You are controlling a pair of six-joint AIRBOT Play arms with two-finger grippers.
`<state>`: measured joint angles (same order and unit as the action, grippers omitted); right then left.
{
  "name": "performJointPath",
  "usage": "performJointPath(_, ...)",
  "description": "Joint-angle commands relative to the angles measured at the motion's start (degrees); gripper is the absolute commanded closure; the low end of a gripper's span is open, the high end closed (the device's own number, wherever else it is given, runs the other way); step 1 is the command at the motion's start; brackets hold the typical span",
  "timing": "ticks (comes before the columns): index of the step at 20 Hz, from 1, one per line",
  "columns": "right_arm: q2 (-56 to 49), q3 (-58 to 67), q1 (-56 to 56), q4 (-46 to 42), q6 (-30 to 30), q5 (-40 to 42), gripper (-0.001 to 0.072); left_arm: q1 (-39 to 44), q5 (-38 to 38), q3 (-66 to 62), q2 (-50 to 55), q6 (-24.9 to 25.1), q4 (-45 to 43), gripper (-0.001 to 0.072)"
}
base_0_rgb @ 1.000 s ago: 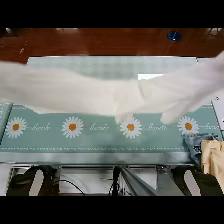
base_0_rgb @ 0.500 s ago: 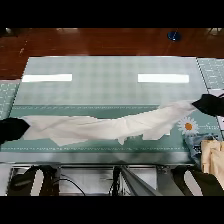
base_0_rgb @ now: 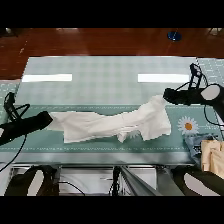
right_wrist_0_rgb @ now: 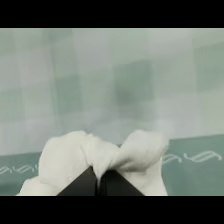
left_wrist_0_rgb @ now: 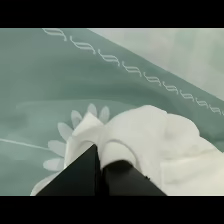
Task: Fold the shirts.
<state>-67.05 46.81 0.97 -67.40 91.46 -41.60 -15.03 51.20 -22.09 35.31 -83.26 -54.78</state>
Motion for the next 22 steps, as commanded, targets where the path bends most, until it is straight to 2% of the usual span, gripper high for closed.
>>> performJointPath(1, -6.58, -0.2, -0.96, 3.54, 0.04, 12.04, 0.0691, 0.04, -12.11, 1.51, 5.55, 3.15, 0.42, 0.0687)
performJointPath(5, -7.06, -0.2, -0.96, 4.52, 0.04, 17.16, 0.0691, 0.07, -19.3, 1.51, 6.64, 3.13, 0.46, 0.0685)
performJointPath(6, -7.06, -0.2, -0.96, 4.52, 0.02, 17.27, 0.0691, 0.07, -19.8, 1.51, 6.64, 3.13, 0.44, 0.0662)
performJointPath(7, -7.06, -0.2, -0.96, 4.52, 0.02, 17.16, 0.0691, 0.07, -19.56, 1.51, 6.64, 3.15, 0.44, 0.0575)
performJointPath(8, -7.06, -0.2, -0.96, 4.57, 0.02, 16.87, 0.0691, 0.07, -18.73, 1.49, 6.62, 3.13, 0.44, 0.0382)
performJointPath(9, -6.99, -0.2, -0.96, 4.52, 0.02, 16.28, 0.0691, 0.04, -16.61, 1.33, 6.47, 3.13, 0.42, 0.0151)
performJointPath(10, -6.78, -0.2, -0.96, 4.5, 0.0, 15.74, 0.0691, -0.2, -12.59, 0.7, 6.45, 3.15, 0.04, 0.0019)
performJointPath(14, -4.87, -0.2, -0.94, 4.26, -0.48, 14.99, 0.0691, -1.81, 14.69, -3.56, 6.43, 3.1, -10.45, 0.0015)
performJointPath(16, -4.02, -0.2, -0.92, 4.24, -1.92, 14.97, 0.0691, -1.73, 22.4, -2.6, 6.23, 3.19, -10.99, 0.0015)
performJointPath(20, -3.8, -0.2, -0.92, 3.87, -3.34, 12.94, 0.069, -1.73, 21.92, -0.68, 7.19, 5.75, -3.87, 0.0018)
performJointPath(22, -3.8, -0.2, -0.92, 3.85, -4.22, 11.8, 0.0691, -1.73, 21.9, -0.68, 8.74, 5.7, -4.35, 0.0021)
